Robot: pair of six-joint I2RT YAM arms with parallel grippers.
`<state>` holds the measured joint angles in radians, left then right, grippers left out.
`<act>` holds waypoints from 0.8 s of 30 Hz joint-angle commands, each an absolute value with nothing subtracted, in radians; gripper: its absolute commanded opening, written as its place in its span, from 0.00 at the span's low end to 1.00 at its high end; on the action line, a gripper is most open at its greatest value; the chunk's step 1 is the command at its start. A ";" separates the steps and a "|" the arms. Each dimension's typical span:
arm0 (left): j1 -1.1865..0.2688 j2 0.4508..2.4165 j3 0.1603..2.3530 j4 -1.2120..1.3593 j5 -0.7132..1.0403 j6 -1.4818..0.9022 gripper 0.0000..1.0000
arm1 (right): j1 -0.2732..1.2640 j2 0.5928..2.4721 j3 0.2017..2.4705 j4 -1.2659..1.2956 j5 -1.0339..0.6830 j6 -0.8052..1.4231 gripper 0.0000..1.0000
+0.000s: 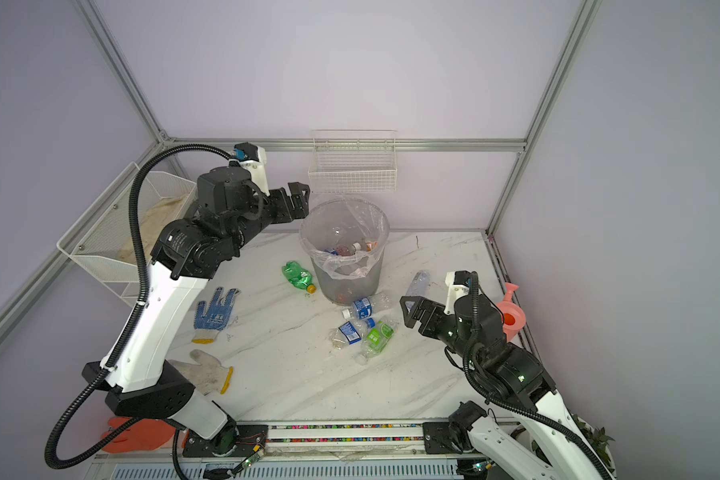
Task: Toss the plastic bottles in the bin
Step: 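Move the left gripper down toward the green bottle beside the bin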
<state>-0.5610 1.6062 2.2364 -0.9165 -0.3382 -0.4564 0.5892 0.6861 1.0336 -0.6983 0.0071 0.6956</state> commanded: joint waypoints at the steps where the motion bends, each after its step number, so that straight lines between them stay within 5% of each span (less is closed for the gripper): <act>1: -0.500 1.583 2.179 -0.920 -0.305 -0.558 1.00 | 0.592 0.683 1.015 -0.722 0.015 0.708 0.97; 24: -0.128 1.525 1.571 -0.671 0.097 -0.876 1.00 | 0.591 0.701 0.990 -0.716 0.037 0.696 0.97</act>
<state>-0.1509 1.5738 1.6398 -0.7681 0.0257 -0.8326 0.5892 0.6918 1.0031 -0.7033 0.0128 0.6979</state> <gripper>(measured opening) 0.998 0.974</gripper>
